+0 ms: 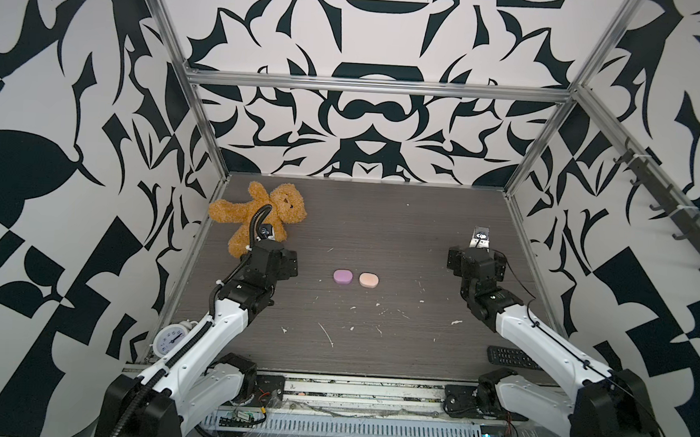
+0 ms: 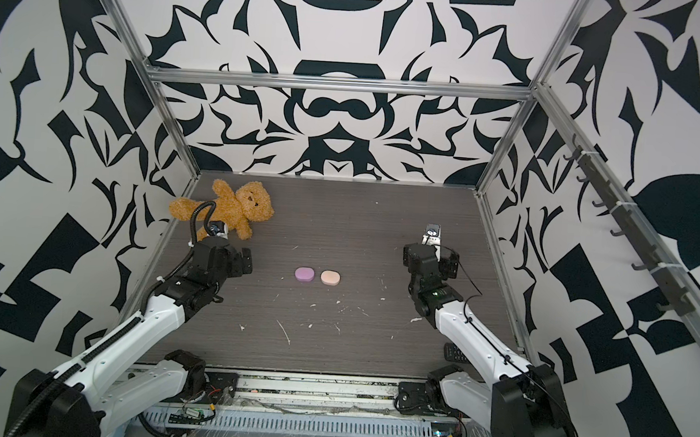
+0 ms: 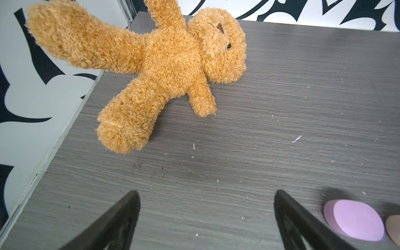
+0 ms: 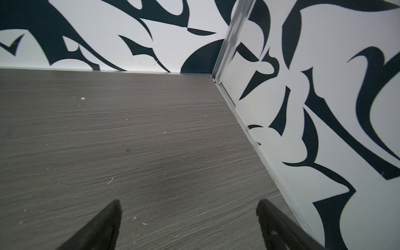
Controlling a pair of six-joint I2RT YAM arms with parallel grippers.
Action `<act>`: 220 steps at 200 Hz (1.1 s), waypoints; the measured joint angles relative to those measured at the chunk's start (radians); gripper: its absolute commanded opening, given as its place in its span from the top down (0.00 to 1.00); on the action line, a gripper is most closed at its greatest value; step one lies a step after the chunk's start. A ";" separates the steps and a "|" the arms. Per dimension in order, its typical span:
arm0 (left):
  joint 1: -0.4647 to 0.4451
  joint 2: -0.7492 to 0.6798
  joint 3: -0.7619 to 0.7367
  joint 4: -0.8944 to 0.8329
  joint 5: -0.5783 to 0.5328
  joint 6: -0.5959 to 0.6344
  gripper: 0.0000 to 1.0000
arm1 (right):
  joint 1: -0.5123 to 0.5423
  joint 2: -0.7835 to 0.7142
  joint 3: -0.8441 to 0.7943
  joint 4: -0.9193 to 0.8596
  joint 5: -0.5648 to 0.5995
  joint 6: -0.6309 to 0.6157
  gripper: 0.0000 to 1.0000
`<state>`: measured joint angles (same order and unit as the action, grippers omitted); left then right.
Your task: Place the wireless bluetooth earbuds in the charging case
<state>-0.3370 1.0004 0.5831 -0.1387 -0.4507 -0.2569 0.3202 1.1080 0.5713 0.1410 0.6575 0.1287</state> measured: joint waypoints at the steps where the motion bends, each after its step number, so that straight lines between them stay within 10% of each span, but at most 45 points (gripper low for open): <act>1: 0.002 0.002 -0.002 0.004 0.001 0.002 0.01 | -0.002 0.000 0.000 0.001 0.001 0.000 0.00; 220: 0.297 0.537 -0.158 0.845 0.294 0.242 0.01 | -0.070 0.058 -0.074 0.139 0.017 -0.033 0.00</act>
<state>-0.0402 1.5372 0.4255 0.7067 -0.1562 -0.0147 0.2501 1.1656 0.4973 0.2798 0.6743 0.0959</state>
